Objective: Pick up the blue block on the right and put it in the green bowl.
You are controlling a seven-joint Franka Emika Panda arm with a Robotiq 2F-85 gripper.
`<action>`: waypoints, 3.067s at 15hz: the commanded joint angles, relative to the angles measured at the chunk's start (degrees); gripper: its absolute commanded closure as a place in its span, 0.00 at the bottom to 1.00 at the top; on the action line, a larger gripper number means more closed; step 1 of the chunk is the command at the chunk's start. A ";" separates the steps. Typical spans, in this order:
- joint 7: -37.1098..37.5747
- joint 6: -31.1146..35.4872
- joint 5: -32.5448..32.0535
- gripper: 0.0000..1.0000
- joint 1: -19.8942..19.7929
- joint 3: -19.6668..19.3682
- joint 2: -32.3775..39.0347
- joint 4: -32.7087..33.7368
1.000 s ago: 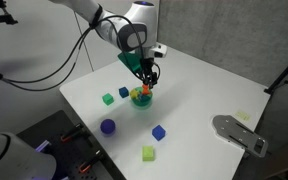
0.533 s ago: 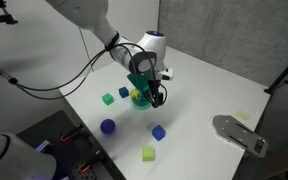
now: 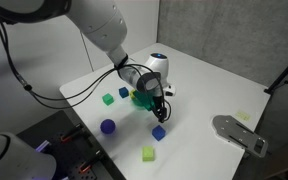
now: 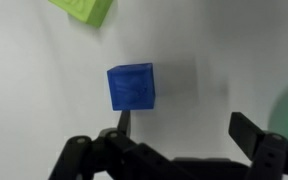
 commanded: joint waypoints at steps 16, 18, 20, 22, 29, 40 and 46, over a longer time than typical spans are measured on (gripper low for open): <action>-8.26 8.22 2.28 0.00 -7.70 1.82 10.91 2.52; -8.25 8.49 2.16 0.25 -7.57 1.95 11.35 2.58; -7.82 9.14 1.79 0.34 -6.95 1.54 11.27 2.48; -7.43 9.44 1.65 0.53 -6.40 1.27 10.54 2.28; -5.06 7.29 0.87 0.70 -0.99 0.87 4.38 0.69; 2.53 -0.68 -0.49 0.70 9.74 1.96 -4.66 3.63; 8.18 -0.71 -3.07 0.70 14.52 1.33 -2.19 5.91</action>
